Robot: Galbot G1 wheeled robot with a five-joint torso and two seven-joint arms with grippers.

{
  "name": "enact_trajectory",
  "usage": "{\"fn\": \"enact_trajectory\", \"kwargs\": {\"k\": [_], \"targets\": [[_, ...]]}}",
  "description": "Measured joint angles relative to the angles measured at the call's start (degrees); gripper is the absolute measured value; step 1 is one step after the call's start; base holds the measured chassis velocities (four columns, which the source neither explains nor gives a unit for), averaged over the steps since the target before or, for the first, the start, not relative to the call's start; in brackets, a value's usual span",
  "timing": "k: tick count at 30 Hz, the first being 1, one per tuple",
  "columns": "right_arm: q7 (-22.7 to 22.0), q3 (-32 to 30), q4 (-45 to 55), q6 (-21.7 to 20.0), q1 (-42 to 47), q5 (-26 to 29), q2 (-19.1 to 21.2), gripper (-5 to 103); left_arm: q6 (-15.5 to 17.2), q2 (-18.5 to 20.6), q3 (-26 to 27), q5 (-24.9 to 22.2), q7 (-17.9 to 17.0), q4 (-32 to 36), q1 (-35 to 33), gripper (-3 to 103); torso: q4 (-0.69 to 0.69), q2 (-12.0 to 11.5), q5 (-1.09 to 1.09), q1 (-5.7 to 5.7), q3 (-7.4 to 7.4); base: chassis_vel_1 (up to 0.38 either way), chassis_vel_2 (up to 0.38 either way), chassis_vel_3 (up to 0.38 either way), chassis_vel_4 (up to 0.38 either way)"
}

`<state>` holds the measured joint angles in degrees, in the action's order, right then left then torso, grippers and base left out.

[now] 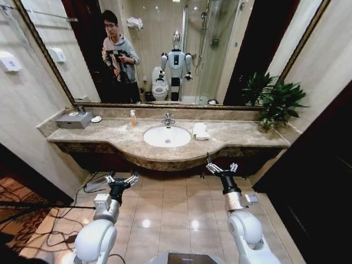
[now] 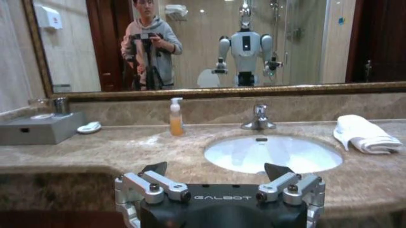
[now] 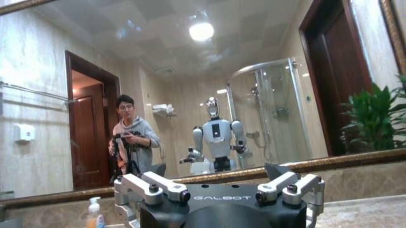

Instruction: Pick up the towel from the sink counter and wipe the mirror surface.

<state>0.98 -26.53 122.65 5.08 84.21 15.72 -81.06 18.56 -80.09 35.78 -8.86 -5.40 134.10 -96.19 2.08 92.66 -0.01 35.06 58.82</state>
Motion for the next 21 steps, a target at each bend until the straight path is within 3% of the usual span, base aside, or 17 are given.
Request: {"fn": "enact_trajectory", "kwargs": {"k": [13, 18, 21], "targets": [[-1.79, 0.56, -0.41, -3.02, -2.47, 3.31, 2.73, 100, 0.0, 0.01, 0.0, 0.0, 0.0, 0.0, 0.01, 100, -0.02, -0.02, 0.01, 0.03, 0.01, -0.225, 0.221, 0.23, -0.235], [-3.31, 1.06, -0.27, -6.0, -4.59, 6.2, 5.13, 100, 0.0, 0.0, 0.0, 0.0, 0.0, 0.0, -0.01, 100, 0.01, -0.01, -0.01, 0.01, 0.0, -0.206, 0.226, 0.22, -0.221], [-5.47, 1.59, -0.91, -10.2, -6.83, 8.27, 7.14, 100, 0.0, 0.01, 0.0, 0.0, 0.0, 0.0, 0.01, 100, -0.02, -0.01, 0.01, 0.02, 0.01, -0.228, 0.21, 0.211, -0.215]]}}
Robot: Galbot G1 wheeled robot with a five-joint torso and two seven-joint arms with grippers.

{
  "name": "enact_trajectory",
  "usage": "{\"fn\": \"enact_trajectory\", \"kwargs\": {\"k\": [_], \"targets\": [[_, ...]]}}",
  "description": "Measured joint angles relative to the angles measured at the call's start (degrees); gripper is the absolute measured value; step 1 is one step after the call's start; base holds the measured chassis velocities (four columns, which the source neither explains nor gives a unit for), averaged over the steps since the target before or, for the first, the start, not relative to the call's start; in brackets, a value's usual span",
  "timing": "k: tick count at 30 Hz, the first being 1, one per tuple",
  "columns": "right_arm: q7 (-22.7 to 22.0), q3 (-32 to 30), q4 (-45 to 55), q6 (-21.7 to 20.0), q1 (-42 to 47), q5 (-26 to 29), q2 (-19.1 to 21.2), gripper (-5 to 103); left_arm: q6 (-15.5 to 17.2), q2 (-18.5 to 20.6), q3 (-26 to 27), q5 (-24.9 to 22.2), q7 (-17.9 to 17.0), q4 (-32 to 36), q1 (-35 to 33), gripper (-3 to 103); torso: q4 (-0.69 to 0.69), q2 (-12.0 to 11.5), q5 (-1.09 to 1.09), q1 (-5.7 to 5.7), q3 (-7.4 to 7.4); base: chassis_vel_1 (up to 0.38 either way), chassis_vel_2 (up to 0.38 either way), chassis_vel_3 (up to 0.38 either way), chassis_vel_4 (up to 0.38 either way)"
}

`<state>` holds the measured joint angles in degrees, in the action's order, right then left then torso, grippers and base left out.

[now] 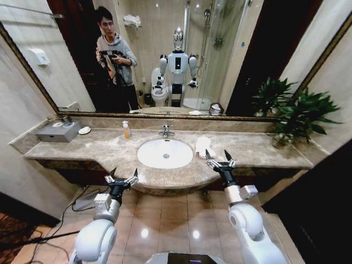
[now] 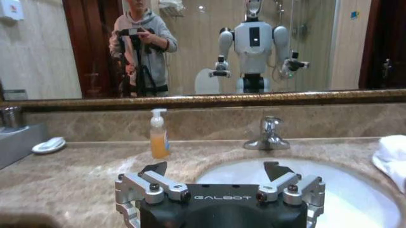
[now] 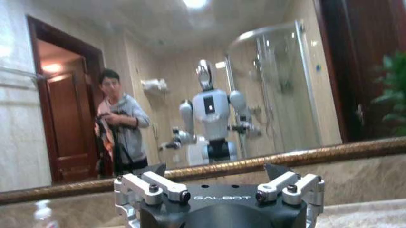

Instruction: Pick up the towel from the sink counter and wipe the mirror surface.

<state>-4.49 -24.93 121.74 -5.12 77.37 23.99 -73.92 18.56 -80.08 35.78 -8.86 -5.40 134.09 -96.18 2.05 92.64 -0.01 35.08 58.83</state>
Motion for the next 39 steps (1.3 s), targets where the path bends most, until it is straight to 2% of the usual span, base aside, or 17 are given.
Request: {"fn": "enact_trajectory", "kwargs": {"k": [1, 3, 5, 11, 15, 21, 29, 38, 39], "targets": [[0.0, 0.0, 0.0, 0.0, 0.0, 0.0, 0.0, 100, 0.0, 0.0, 0.0, 0.0, 0.0, 0.0, 0.0, 100, 0.0, 0.0, 0.0, 0.0, 0.0, -0.237, 0.222, 0.211, -0.217], [-1.62, 0.42, -0.92, -3.32, -2.18, 2.6, 1.12, 100, 0.0, 0.0, 0.0, 0.0, 0.0, 0.0, 0.0, 100, 0.03, 0.0, 0.01, 0.02, 0.0, -0.174, 0.204, 0.201, -0.198], [-2.01, 0.49, -1.58, -4.12, -3.2, 3.2, 1.48, 100, 0.0, 0.0, 0.0, 0.0, 0.0, 0.0, 0.0, 100, 0.03, -0.01, 0.0, 0.04, 0.01, -0.162, 0.146, 0.149, -0.123], [-4.68, 2.05, -5.62, -9.06, -8.65, 5.81, 3.79, 100, 0.0, 0.0, 0.0, 0.0, 0.0, 0.0, 0.0, 100, 0.0, 0.0, -0.01, 0.01, 0.0, -0.102, 0.089, 0.063, -0.108], [-5.01, 4.82, -11.37, -12.27, -14.74, 5.73, 5.61, 100, 0.0, 0.0, 0.0, 0.0, -0.01, 0.0, -0.02, 100, 0.03, 0.01, 0.01, -0.02, 0.0, 0.0, 0.0, 0.0, 0.0], [-5.65, 10.73, -22.54, -16.86, -23.16, 5.46, 6.93, 100, 0.0, 0.0, -0.01, 0.0, 0.01, 0.0, -0.01, 100, 0.01, 0.02, 0.0, -0.03, -0.01, 0.0, 0.0, 0.0, 0.0], [-6.55, 15.24, -34.89, -18.88, -31.06, 5.84, 6.43, 100, 0.0, 0.0, 0.0, 0.0, 0.0, 0.0, 0.0, 100, 0.03, 0.01, 0.0, -0.01, 0.0, 0.0, 0.0, 0.0, 0.0], [-6.03, 16.5, -40.06, -19.33, -32.38, 5.93, 6.76, 100, 0.0, 0.0, 0.0, 0.0, 0.0, 0.0, 0.0, 100, 0.01, 0.02, 0.01, -0.01, 0.0, 0.0, 0.0, 0.0, 0.0], [-5.82, 16.49, -40.57, -19.35, -32.1, 6.01, 6.9, 96, 0.0, 0.0, 0.0, 0.0, 0.0, 0.0, 0.0, 100, 0.02, 0.02, 0.01, -0.01, 0.0, 0.0, 0.0, 0.0, 0.0]]}}
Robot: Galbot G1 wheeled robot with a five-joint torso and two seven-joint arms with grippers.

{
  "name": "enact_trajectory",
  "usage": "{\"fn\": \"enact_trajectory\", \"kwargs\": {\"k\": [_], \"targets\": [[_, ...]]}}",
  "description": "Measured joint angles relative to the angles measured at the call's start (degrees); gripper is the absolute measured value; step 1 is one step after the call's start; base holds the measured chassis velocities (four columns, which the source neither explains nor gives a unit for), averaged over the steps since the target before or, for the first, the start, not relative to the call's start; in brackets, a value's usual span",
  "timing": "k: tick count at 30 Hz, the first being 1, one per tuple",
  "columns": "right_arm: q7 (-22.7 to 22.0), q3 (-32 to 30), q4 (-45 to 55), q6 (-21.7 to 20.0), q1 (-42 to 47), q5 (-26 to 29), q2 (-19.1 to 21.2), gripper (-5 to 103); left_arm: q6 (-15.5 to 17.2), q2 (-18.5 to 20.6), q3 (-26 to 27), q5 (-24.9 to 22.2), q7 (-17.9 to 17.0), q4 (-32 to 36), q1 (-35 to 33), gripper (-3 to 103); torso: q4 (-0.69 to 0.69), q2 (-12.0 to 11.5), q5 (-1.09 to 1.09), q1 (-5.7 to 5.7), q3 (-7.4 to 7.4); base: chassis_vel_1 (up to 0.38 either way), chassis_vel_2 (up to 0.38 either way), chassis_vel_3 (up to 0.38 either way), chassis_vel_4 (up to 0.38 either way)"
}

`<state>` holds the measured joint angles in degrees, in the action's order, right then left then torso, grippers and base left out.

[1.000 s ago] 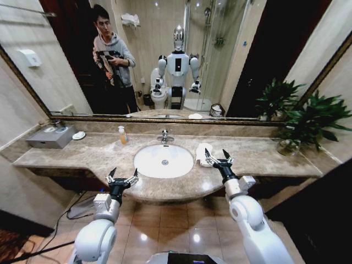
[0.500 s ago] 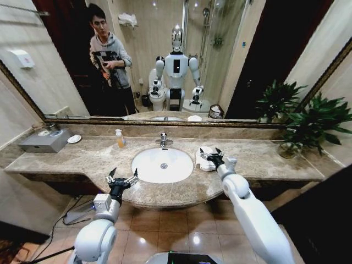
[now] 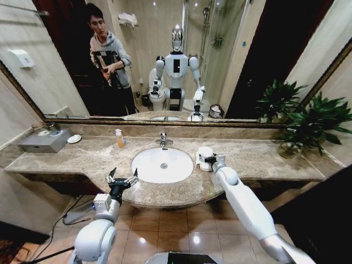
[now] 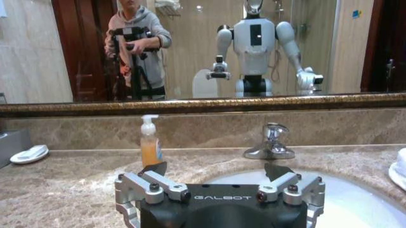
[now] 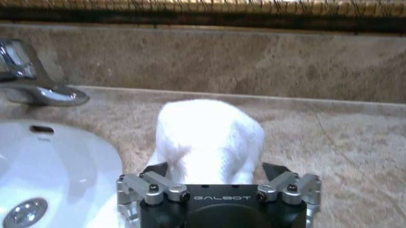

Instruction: Pick up the towel from the sink counter and wipe the mirror surface.

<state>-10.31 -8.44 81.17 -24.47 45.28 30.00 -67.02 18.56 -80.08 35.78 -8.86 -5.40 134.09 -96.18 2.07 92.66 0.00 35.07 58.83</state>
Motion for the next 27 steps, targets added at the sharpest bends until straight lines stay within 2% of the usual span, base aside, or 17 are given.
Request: {"fn": "enact_trajectory", "kwargs": {"k": [1, 3, 4, 7, 10, 11, 13, 16, 18, 21, 27], "targets": [[0.17, -0.01, -0.09, 0.0, 0.28, 0.0, 0.13, 96, 0.0, 0.0, 0.0, 0.0, 0.0, 0.0, 0.0, 100, 0.0, 0.0, 0.0, 0.0, 0.0, 0.0, 0.0, 0.0, 0.0], [0.39, -0.05, -0.02, 0.01, 0.83, 0.0, 0.27, 85, 0.0, 0.0, 0.0, 0.0, 0.0, 0.0, 0.0, 100, -0.01, 0.0, 0.0, 0.0, 0.0, 0.0, 0.0, 0.0, 0.0], [0.39, -0.05, -0.02, 0.01, 0.83, 0.0, 0.27, 85, 0.0, 0.0, 0.0, 0.0, 0.0, 0.0, 0.0, 100, -0.01, 0.0, 0.0, 0.0, 0.0, 0.0, 0.0, 0.0, 0.0], [0.51, -0.13, 0.61, 0.06, 1.38, -0.01, 0.33, 69, 0.0, 0.0, 0.0, 0.0, 0.0, 0.0, 0.0, 100, 0.0, 0.0, 0.0, 0.0, 0.0, 0.0, 0.0, 0.0, 0.0], [0.51, -0.21, 1.29, 0.13, 1.8, 0.0, 0.36, 63, 0.0, 0.0, 0.0, 0.0, 0.0, 0.0, 0.0, 100, -0.01, 0.0, 0.0, 0.0, 0.0, 0.0, 0.0, 0.0, 0.0], [0.5, -0.32, 1.74, 0.16, 2.03, 0.02, 0.36, 53, 0.0, 0.0, 0.0, 0.0, 0.0, 0.0, 0.0, 100, -0.01, 0.0, 0.0, 0.0, 0.0, 0.0, 0.0, 0.0, 0.0], [0.49, -0.41, 2.07, 0.19, 2.21, 0.03, 0.36, 53, 0.0, 0.0, 0.0, 0.0, 0.0, 0.0, 0.0, 100, -0.01, -0.01, 0.0, 0.0, 0.0, 0.0, 0.0, 0.0, 0.0], [0.51, -0.53, 3.02, 0.42, 2.7, 0.03, 0.48, 36, 0.0, 0.0, 0.0, 0.0, 0.0, 0.0, 0.0, 100, -0.01, -0.01, 0.0, 0.0, 0.0, 0.0, 0.0, 0.0, 0.0], [0.57, -0.58, 3.31, 0.72, 2.87, 0.01, 0.5, 36, 0.0, 0.0, 0.0, 0.0, 0.0, 0.0, 0.0, 100, -0.01, -0.01, 0.0, 0.0, 0.0, 0.0, 0.0, 0.0, 0.0], [1.1, -1.57, 5.02, 2.69, 3.68, -0.03, 0.36, 21, 0.0, 0.0, 0.0, 0.0, 0.0, 0.0, 0.0, 100, 0.0, -0.01, -0.01, 0.0, 0.0, 0.0, 0.0, 0.0, 0.0], [2.16, -3.79, 8.75, 5.85, 5.1, 0.55, 0.26, 19, 0.0, 0.0, 0.0, 0.0, 0.0, 0.0, 0.0, 100, -0.01, -0.01, -0.01, 0.01, 0.0, 0.0, 0.0, 0.0, 0.0]]}}
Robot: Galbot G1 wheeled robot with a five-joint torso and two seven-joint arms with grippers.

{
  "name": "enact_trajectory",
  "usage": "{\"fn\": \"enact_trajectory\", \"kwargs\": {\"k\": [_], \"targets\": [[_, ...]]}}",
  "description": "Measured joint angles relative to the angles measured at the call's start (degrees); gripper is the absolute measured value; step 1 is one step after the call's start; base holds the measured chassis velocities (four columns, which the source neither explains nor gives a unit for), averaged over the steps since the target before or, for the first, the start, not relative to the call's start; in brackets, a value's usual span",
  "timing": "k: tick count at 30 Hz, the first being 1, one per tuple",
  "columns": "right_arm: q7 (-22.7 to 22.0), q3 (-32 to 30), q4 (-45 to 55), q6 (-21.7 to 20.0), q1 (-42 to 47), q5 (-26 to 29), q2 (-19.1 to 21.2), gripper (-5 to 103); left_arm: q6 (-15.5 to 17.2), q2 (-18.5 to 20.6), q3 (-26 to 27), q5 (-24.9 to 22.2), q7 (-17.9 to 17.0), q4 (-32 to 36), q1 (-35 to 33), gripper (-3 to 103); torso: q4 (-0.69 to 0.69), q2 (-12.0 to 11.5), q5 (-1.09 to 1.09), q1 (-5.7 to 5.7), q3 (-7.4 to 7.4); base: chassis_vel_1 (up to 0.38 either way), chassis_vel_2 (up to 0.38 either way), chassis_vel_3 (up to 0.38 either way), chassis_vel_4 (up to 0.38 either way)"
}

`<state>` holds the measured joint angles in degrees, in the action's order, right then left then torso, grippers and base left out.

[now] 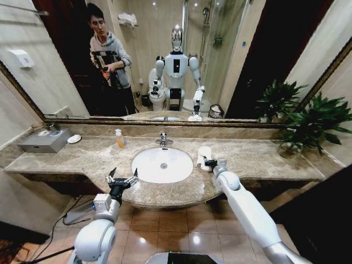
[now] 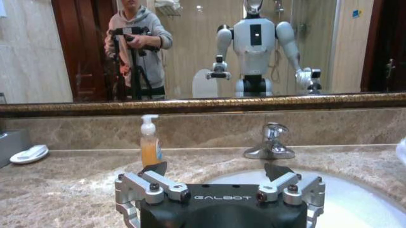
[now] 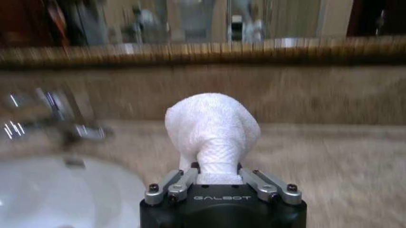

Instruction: Pick up the towel from the sink counter and wipe the mirror surface.

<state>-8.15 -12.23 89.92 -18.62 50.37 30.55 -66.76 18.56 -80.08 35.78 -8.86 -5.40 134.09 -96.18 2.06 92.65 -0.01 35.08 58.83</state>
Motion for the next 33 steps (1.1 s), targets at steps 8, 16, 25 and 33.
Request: {"fn": "enact_trajectory", "kwargs": {"k": [8, 16, 25, 33], "targets": [[-2.14, -5.65, 12.86, 11.22, 1.89, 0.56, -0.13, 19, 0.0, 0.0, 0.0, 0.0, 0.0, 0.0, 0.0, 100, -0.01, 0.0, 0.01, -0.01, 0.0, 0.0, 0.0, 0.0, 0.0], [-6.39, -6.73, 11.53, 21.37, -10.36, -6.29, -1.26, 19, 0.0, -0.01, 0.0, 0.0, 0.0, 0.0, 0.0, 100, 0.01, 0.0, 0.04, -0.01, -0.01, 0.0, 0.0, 0.0, 0.0], [-6.38, -6.12, 2.0, 26.34, -25.41, -15.87, -6.09, 19, 0.0, 0.0, 0.0, 0.0, 0.0, 0.0, 0.0, 100, -0.01, 0.0, 0.01, 0.0, 0.0, 0.0, 0.0, 0.0, 0.0], [-3.58, -4.96, -4.74, 27.45, -38.94, -17.32, -10.29, 19, 0.0, 0.0, 0.0, 0.0, 0.0, 0.0, 0.0, 100, 0.01, -0.01, 0.02, 0.01, 0.0, 0.0, 0.0, 0.0, 0.0]]}}
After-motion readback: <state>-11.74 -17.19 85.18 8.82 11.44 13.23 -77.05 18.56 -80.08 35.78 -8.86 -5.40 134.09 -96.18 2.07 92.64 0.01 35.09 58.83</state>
